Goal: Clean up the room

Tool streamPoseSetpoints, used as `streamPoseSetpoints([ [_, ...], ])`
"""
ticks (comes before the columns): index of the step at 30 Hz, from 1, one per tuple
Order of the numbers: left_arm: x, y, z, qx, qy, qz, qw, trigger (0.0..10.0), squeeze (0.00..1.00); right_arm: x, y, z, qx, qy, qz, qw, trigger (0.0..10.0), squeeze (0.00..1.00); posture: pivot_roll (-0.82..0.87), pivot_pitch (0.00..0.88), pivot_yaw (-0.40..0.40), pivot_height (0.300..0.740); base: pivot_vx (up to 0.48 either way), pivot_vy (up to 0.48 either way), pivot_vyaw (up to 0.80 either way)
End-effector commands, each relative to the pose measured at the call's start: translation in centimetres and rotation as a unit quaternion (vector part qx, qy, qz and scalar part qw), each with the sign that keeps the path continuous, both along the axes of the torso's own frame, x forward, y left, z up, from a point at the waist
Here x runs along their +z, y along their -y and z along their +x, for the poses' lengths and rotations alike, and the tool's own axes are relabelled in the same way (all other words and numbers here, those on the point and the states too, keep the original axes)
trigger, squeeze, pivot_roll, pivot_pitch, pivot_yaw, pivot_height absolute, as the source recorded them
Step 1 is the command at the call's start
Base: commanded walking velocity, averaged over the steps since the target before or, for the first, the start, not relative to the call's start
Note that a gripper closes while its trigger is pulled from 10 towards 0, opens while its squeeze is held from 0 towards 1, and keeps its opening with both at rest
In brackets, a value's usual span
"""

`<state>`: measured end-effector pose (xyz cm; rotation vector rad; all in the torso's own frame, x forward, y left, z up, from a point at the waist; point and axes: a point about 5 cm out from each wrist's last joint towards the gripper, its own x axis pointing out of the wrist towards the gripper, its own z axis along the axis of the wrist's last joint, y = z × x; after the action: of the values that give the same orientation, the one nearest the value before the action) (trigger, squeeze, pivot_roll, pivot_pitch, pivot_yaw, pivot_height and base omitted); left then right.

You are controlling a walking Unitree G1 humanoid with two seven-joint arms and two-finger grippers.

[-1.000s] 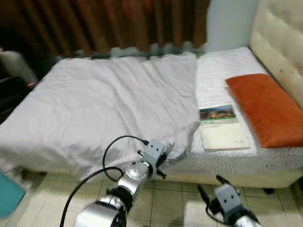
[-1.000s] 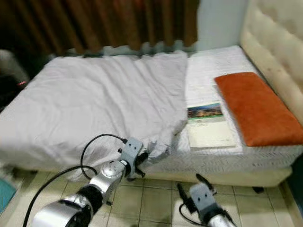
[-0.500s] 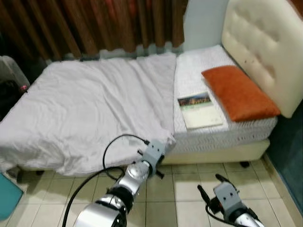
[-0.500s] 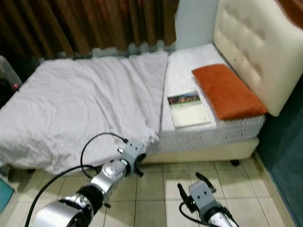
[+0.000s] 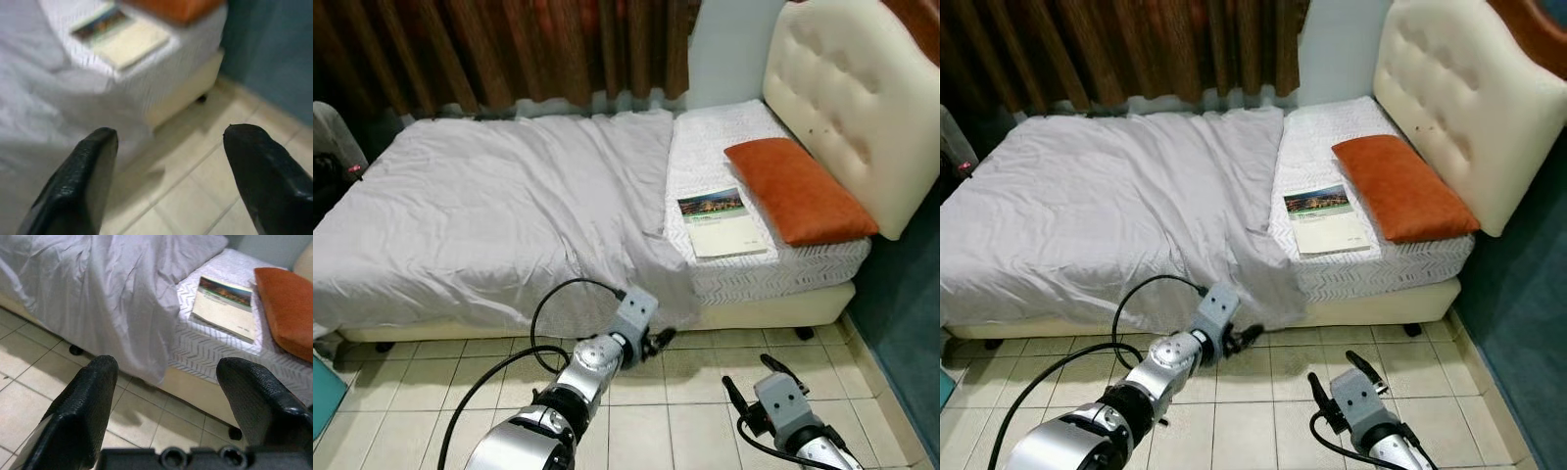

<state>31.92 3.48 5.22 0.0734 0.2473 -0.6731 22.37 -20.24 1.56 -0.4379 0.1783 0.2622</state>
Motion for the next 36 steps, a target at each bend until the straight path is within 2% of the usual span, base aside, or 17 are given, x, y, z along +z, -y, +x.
streamPoseSetpoints([
  [1,-1.3,0.4,-1.5,0.000,-0.024,-0.031,0.999,10.0,0.00,0.3,0.2,0.4,-0.012,0.009,0.008,1.000,10.0,0.00,-0.23,0.046,0.096,0.740,0.000,0.000,0.00],
  [3,-2.0,-4.0,-1.6,0.054,-0.004,-0.046,0.997,10.0,0.00,1.2,0.6,0.8,-0.037,0.030,0.024,0.999,10.0,0.00,-0.19,0.029,0.096,0.740,0.000,0.000,0.00],
  [5,-2.0,-4.0,-1.6,0.054,-0.004,-0.046,0.997,10.0,0.00,1.2,0.6,0.8,-0.037,0.030,0.024,0.999,10.0,0.00,-0.19,0.029,0.096,0.740,0.000,0.000,0.00],
  [6,-1.7,-6.1,-1.9,0.095,0.010,-0.067,0.993,10.0,0.00,1.8,1.1,1.0,-0.062,0.043,0.044,0.996,10.0,0.00,-0.15,0.016,0.089,0.740,0.000,0.000,0.00],
  [7,-1.7,-6.1,-1.9,0.095,0.010,-0.067,0.993,10.0,0.00,1.8,1.1,1.0,-0.062,0.043,0.044,0.996,10.0,0.00,-0.15,0.016,0.089,0.740,0.000,0.000,0.00],
  [8,-1.0,-7.9,-2.3,0.137,0.038,-0.082,0.986,10.0,0.00,2.5,1.6,1.3,-0.090,0.056,0.068,0.992,10.0,0.00,-0.11,0.000,0.072,0.740,0.000,0.000,0.00],
  [10,0.0,-10.0,-3.1,0.187,0.075,-0.062,0.977,10.0,0.00,3.1,1.5,1.9,-0.105,0.067,0.101,0.987,10.0,0.00,-0.10,0.000,0.069,0.740,0.000,0.000,0.00],
  [12,0.2,-10.1,-3.0,0.187,0.088,-0.062,0.976,10.0,0.00,3.1,0.6,2.7,-0.093,0.066,0.112,0.987,10.0,0.00,-0.08,0.000,0.064,0.740,0.000,0.000,0.00],
  [16,0.2,-9.9,-2.7,0.196,0.087,-0.070,0.974,10.0,0.00,3.3,-0.3,3.4,-0.085,0.069,0.120,0.987,10.0,0.00,-0.08,0.000,0.060,0.740,0.227,0.000,0.00],
  [18,0.6,-9.2,-2.9,0.181,0.088,-0.063,0.978,10.0,0.00,3.6,-0.6,3.7,-0.081,0.075,0.124,0.986,10.0,0.00,-0.08,0.000,0.061,0.740,0.458,0.000,0.00],
  [21,0.7,-8.8,-2.9,0.171,0.085,-0.063,0.980,10.0,0.00,3.6,-0.5,3.8,-0.084,0.070,0.130,0.985,10.0,0.00,-0.08,0.000,0.058,0.740,0.455,0.000,0.00],
  [23,0.7,-8.5,-2.8,0.164,0.089,-0.047,0.981,10.0,0.00,3.6,-0.5,3.9,-0.080,0.066,0.137,0.985,10.0,0.00,-0.09,0.000,0.055,0.740,0.454,0.000,0.00],
  [29,1.1,-7.8,-2.2,0.155,0.088,-0.053,0.983,10.0,0.00,3.9,-0.8,4.5,-0.072,0.069,0.124,0.987,10.0,0.00,-0.10,0.000,0.057,0.740,0.461,0.000,-0.53],
  [36,1.2,-7.7,-2.0,0.155,0.086,-0.053,0.983,10.0,0.00,4.1,-0.9,4.8,-0.066,0.071,0.128,0.987,10.0,0.00,-0.11,0.000,0.062,0.740,0.462,0.000,0.00],
])
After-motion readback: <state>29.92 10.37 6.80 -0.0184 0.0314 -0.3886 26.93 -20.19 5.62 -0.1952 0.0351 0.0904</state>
